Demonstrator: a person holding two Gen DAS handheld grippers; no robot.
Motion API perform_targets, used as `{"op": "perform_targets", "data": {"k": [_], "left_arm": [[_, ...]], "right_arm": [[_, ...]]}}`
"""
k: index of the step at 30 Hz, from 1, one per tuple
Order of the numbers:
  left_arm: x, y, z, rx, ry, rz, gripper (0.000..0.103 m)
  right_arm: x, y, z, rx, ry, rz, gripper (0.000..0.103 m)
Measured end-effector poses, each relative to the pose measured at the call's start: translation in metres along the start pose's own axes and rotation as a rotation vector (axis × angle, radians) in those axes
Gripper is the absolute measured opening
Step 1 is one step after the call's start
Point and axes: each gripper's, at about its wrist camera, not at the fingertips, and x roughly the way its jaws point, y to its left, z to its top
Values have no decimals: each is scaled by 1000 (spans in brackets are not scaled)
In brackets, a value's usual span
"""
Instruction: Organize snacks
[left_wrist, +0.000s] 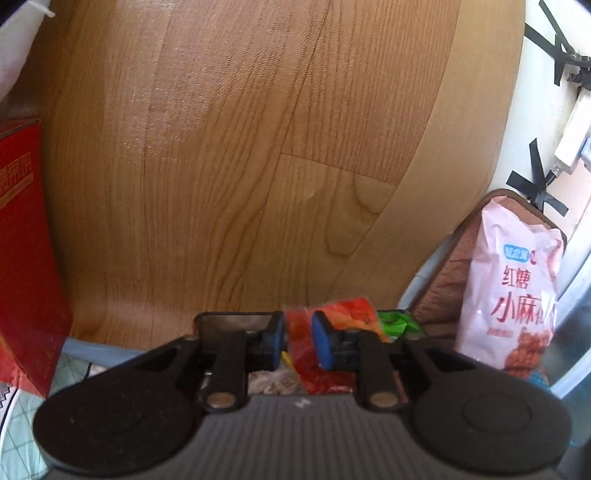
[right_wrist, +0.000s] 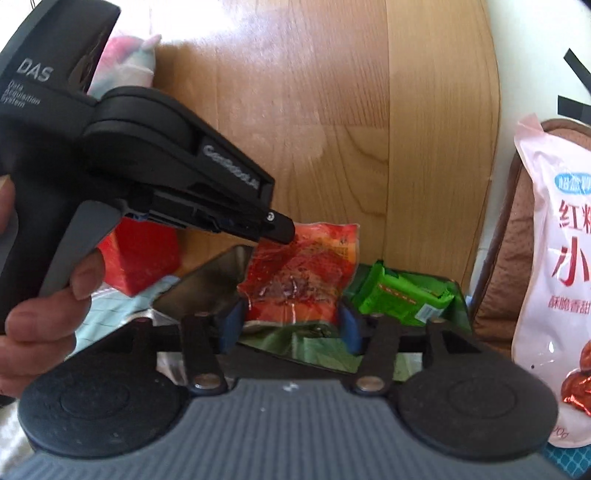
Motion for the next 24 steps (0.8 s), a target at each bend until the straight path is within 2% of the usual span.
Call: {"op": "perform_targets", "data": {"k": [6, 11, 13, 15, 18, 20, 21, 24], "left_arm": [[-27, -13, -8, 23, -40, 78, 22], [-68, -29, -31, 57, -53, 101, 25], [-82, -37, -49, 76, -47, 103, 28], [-96, -44, -69, 91, -40, 109, 35], [-110, -52, -100, 92, -17, 123, 39], [-122, -57, -119, 106, -19, 154, 45], [-127, -59, -128, 113, -23, 172, 50], [-143, -60, -150, 115, -5, 191, 55]], "right_arm": [[-32, -2, -12, 30, -45, -41, 67], [-74, -5, -31, 110, -81, -49, 67], [-94, -4, -43, 153, -84, -53, 67], [-116, -3, -56, 207, -93, -63, 67], [-143, -5, -75, 300, -83, -85, 67], [-160, -4, -91, 346, -64, -102, 67], [-166, -3, -98, 362, -56, -105, 67], [-182, 3, -118, 379, -32, -105, 67]]}}
